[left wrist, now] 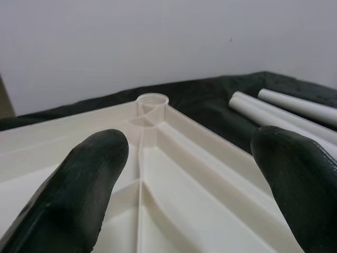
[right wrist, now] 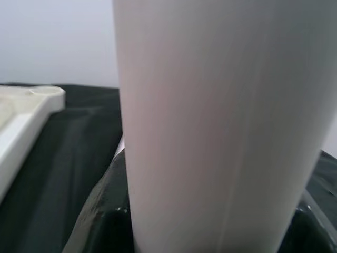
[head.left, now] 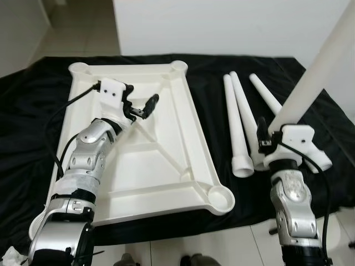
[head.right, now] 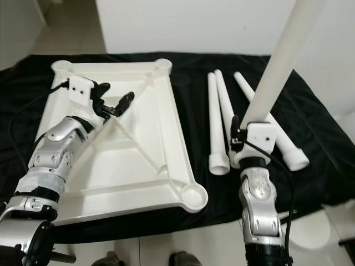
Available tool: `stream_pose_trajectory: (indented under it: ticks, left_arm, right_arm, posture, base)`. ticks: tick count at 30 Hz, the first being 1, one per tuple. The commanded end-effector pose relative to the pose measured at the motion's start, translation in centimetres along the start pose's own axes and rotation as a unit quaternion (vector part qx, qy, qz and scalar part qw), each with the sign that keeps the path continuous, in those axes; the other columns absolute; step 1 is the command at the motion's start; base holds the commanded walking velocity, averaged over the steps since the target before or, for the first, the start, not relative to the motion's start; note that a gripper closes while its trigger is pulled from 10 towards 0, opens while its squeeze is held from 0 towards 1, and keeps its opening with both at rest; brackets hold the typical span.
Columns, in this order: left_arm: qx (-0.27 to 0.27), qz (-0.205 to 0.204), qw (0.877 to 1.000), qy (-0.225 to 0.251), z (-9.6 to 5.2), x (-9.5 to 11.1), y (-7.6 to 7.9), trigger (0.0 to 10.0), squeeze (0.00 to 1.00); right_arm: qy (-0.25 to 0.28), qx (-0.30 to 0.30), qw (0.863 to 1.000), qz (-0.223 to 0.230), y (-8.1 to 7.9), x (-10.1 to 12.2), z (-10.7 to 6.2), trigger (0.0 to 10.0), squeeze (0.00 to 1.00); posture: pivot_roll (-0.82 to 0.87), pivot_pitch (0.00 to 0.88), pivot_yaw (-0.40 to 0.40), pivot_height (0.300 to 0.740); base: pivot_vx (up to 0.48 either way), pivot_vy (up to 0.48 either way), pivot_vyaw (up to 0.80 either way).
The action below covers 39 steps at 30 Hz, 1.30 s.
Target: Building children table
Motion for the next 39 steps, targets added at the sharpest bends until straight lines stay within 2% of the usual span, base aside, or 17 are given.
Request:
stream_pose_trajectory:
  ticks: [1,6,22,29,32,34,35,37,39]
  left_arm:
    - [0.009,-0.005,1.000,0.002,-0.1,-0.1,-0.3,10.0,0.00]
    - [0.010,0.013,1.000,0.005,0.0,0.1,-0.4,10.0,0.00]
    - [0.008,-0.003,1.000,0.014,0.0,0.4,-0.6,10.0,0.00]
    - [0.006,0.006,1.000,0.010,0.0,0.3,-0.6,10.0,0.00]
    - [-0.025,0.016,1.000,-0.001,-0.3,0.0,-0.1,10.0,0.00]
    - [-0.092,0.030,0.995,-0.014,-1.3,-0.2,1.2,10.0,0.00]
    - [-0.092,0.030,0.995,-0.014,-1.3,-0.2,1.2,10.0,0.00]
    - [-0.158,0.043,0.986,-0.028,-2.6,-0.6,2.6,10.0,0.00]
    - [-0.176,0.045,0.983,-0.035,-3.0,-0.8,3.0,10.0,0.00]
  right_arm:
    - [0.001,-0.001,1.000,-0.001,0.1,0.1,0.2,10.0,0.00]
    - [0.015,0.001,1.000,-0.007,0.2,0.6,0.6,10.0,0.00]
    - [0.021,0.009,1.000,-0.011,0.0,0.7,1.1,10.0,0.00]
    - [0.016,0.013,1.000,-0.002,-0.3,0.5,1.0,10.0,0.00]
    - [0.012,0.023,1.000,-0.004,-0.7,0.4,1.0,10.0,0.00]
    - [0.003,0.036,0.999,-0.009,-1.1,0.0,0.9,10.0,0.00]
    - [0.003,0.036,0.999,-0.009,-1.1,0.0,0.9,10.0,0.00]
    - [-0.001,0.042,0.999,-0.019,-1.2,-0.2,0.9,10.0,0.00]
    - [-0.003,0.044,0.999,-0.025,-1.1,-0.3,1.0,10.0,0.00]
  posture:
    - [0.06,0.000,-0.040,0.740]
    - [0.06,0.000,-0.045,0.740]
    - [0.06,0.000,-0.047,0.740]
    - [0.06,0.000,-0.044,0.740]
    - [0.06,0.000,-0.044,0.740]
    - [0.07,0.000,-0.048,0.740]
    - [0.07,0.000,-0.048,0.740]
    - [0.07,0.000,-0.051,0.740]
    - [0.07,0.000,-0.052,0.740]
  base:
    - [0.000,0.000,-0.79]
    - [0.000,0.000,-0.27]
    - [0.000,0.000,0.00]
    - [0.000,0.000,0.00]
    - [0.000,0.000,0.00]
    - [0.000,0.000,0.00]
    - [0.000,0.000,0.00]
    - [0.000,0.000,0.00]
    - [0.000,0.000,0.00]
Point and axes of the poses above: a point about 5 cm out from each wrist's last joint towards the gripper, its own z axis pointing out of the wrist towards the gripper, its own x axis along the axis of the wrist's last joint, y = z × x, the point moved 6 cm from there along z, pointing out of the wrist towards the gripper, and after that the axes turned 1 degree about -z, right-handed, at the moved point
